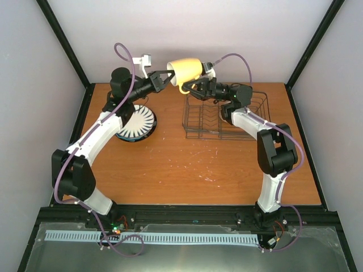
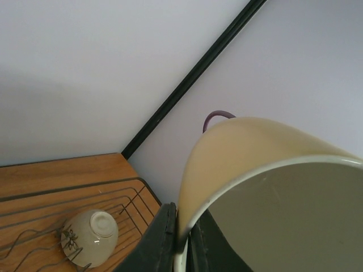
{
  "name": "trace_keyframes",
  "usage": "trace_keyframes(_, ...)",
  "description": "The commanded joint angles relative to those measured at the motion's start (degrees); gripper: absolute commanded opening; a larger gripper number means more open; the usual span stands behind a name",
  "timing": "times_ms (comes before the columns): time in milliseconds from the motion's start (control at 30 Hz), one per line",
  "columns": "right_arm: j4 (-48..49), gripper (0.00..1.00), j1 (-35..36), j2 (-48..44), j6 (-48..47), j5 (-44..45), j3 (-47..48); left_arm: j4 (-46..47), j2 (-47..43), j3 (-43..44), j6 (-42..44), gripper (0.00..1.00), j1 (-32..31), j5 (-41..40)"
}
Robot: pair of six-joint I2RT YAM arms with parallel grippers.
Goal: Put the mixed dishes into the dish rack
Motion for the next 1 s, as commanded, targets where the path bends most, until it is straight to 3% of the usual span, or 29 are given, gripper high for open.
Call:
trace_keyframes(0, 3.31, 0.03, 0.50, 0.44, -0.39, 0.14, 2.20, 2.44, -0.61, 3.98, 0.94, 0.06, -0.41, -0.78)
trace_keyframes(67, 1.73, 0.03, 0.42, 0.00, -1.73, 0.44, 2.11, 1.70, -0.60, 4.13, 1.26, 0.17, -0.40, -1.14)
trace_keyframes(167, -2.04, 0.03, 0.12, -0.99, -4.89, 0.80, 1.69, 0.28, -0.45, 4.75, 2.23, 0.23, -0.40, -1.00)
trace_keyframes(200, -3.37, 0.03, -0.15, -1.50, -6.15, 1.06, 1.48, -0.59, -0.35, 5.30, 2.71, 0.30, -0.35, -0.98)
trace_keyframes(233, -4.80, 0.03, -0.47, -2.01, -7.39, 1.20, 1.15, -1.70, -0.24, 5.73, 3.16, 0.39, -0.40, -1.16)
trace_keyframes(267, -6.53, 0.03, -1.19, -2.61, -8.82, 1.40, 0.81, -2.52, -0.24, 6.12, 3.92, 0.56, -0.35, -1.37)
trace_keyframes(300, -8.20, 0.03, -1.73, -3.16, -10.69, 1.48, 0.52, -3.35, -0.21, 6.39, 4.65, 0.88, -0.41, -1.61)
trace_keyframes(333, -10.29, 0.03, -2.38, -3.79, -12.30, 1.37, 0.30, -4.32, -0.31, 6.74, 5.39, 0.98, -0.34, -2.07)
trace_keyframes(433, -19.14, 0.03, -5.40, -7.28, -19.36, 1.71, -1.13, -10.42, -0.81, 8.82, 9.84, 1.00, -0.42, -4.52)
trace_keyframes(500, -30.93, 0.03, -7.83, -10.63, -29.31, 1.93, -1.06, -15.80, -1.39, 10.49, 14.11, 1.00, -0.42, -7.78)
trace_keyframes(633, -87.09, 0.03, -12.23, -17.01, -68.22, 9.82, 9.32, -24.82, -2.97, 11.97, 22.63, 1.00, -0.42, -17.79)
trace_keyframes(700, -104.43, 0.03, -12.94, -18.23, -81.68, 17.84, 14.85, -28.36, -3.98, 11.27, 25.39, 1.00, -0.33, -22.64)
trace_keyframes(967, -121.89, 0.03, -15.99, -26.73, -95.77, 54.92, 8.98, -30.03, -6.96, 4.68, 32.22, 1.00, -0.16, -31.67)
